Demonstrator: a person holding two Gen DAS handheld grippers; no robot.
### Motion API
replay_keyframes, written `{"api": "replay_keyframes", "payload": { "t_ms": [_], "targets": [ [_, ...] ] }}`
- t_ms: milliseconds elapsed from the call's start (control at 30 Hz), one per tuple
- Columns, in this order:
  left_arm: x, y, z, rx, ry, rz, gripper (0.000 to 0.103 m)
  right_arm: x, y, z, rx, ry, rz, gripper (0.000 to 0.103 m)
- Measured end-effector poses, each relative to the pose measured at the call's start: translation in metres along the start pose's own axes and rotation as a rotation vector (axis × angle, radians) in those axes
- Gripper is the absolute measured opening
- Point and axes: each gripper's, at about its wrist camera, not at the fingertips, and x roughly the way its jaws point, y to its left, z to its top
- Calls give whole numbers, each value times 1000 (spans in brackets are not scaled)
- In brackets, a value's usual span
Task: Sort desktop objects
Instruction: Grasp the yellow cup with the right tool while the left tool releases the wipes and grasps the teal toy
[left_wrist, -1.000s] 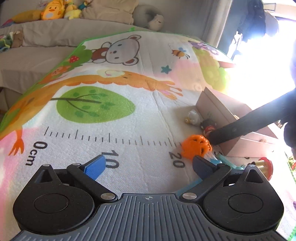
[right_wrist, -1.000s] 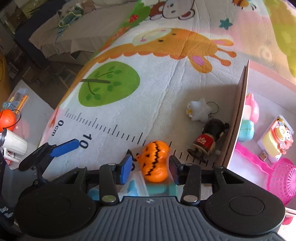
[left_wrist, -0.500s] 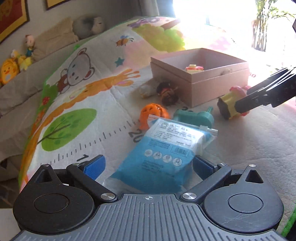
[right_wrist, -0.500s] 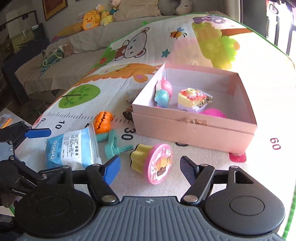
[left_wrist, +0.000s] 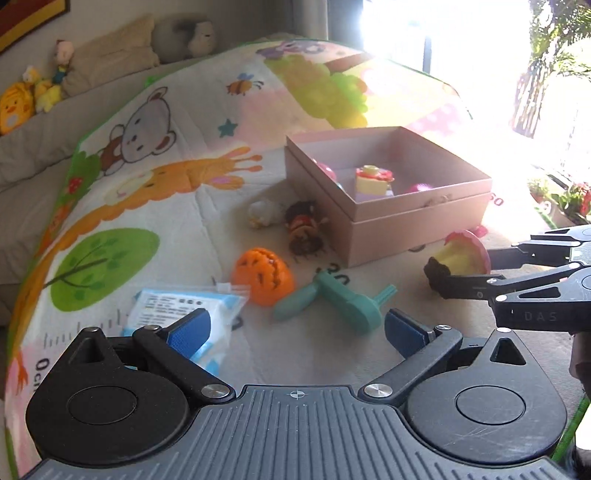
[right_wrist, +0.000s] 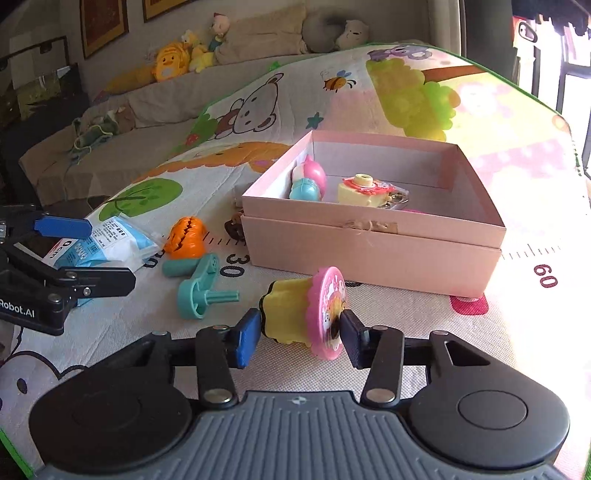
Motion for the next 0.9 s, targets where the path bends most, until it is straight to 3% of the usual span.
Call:
{"api": "replay_keyframes", "payload": {
  "t_ms": [67,167,333,467,600,733,900],
  "targets": [
    [12,-12,2,-3,17,-13,103,-9,-8,-3,5,-8,-30,44],
    [23,-28,4,50,-29,-13,103,-18,-20,-10,19,-18,-74,44],
    [47,-25,9,107,-33,-17,103,-26,-29,-22,51,-29,-59,44],
    [53,-14,1,78,15,-134,103,-23,-33,-28,95,-40,-34,45],
    [36,-18,-10,110,2,-284,103,-18,-28,-34,76,-41,-58,48],
    [40,-31,-7,113,16,-172,103,-16,-25,-36,67,-44,-69,49],
    [55,-38,4,36,51,-120,103,-21,-23,-35,63,-51,-79,49]
  ]
}}
